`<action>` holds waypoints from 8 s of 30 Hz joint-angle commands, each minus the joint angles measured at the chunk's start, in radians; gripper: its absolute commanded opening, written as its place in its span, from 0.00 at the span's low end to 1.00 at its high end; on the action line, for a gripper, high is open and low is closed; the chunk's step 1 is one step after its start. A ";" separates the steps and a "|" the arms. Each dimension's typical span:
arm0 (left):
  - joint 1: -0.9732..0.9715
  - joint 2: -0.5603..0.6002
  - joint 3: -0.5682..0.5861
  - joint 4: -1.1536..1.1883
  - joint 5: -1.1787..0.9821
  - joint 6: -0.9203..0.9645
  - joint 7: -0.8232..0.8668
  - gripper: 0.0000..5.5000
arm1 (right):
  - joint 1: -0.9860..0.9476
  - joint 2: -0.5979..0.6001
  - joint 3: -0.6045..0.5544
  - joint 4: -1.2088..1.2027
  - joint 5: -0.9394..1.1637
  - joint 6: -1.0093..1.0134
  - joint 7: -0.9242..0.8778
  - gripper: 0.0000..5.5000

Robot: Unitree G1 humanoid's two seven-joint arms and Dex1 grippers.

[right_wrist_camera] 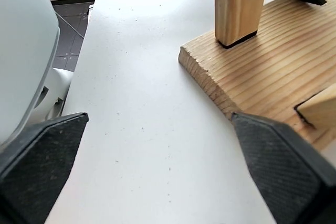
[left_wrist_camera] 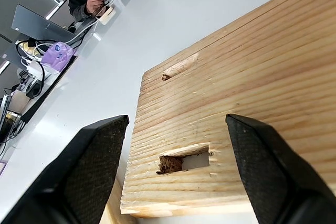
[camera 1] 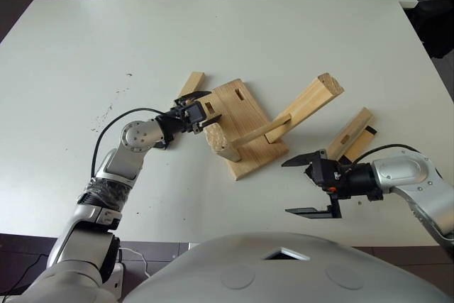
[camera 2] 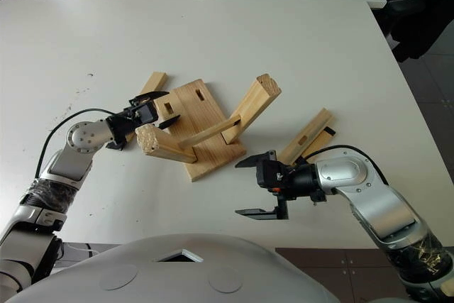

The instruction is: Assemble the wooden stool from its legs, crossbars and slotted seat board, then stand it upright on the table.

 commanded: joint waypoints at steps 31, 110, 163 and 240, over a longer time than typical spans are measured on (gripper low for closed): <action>0.097 0.070 -0.092 -0.193 -0.044 0.200 -0.168 0.63 | -0.357 0.239 -0.020 0.486 -0.152 -0.132 -0.213 0.91; -0.018 0.156 0.035 -0.062 -0.261 0.107 -0.427 0.63 | -0.181 0.072 0.001 0.312 -0.192 -0.170 -0.089 0.91; -0.104 -0.267 -0.079 0.118 0.083 0.051 0.022 0.63 | -0.418 0.119 -0.025 0.759 -0.264 -0.116 -0.076 0.81; 0.219 -0.012 0.228 -0.456 -0.064 0.450 0.057 0.63 | -0.194 0.258 -0.231 0.386 -0.315 -0.057 -0.403 0.81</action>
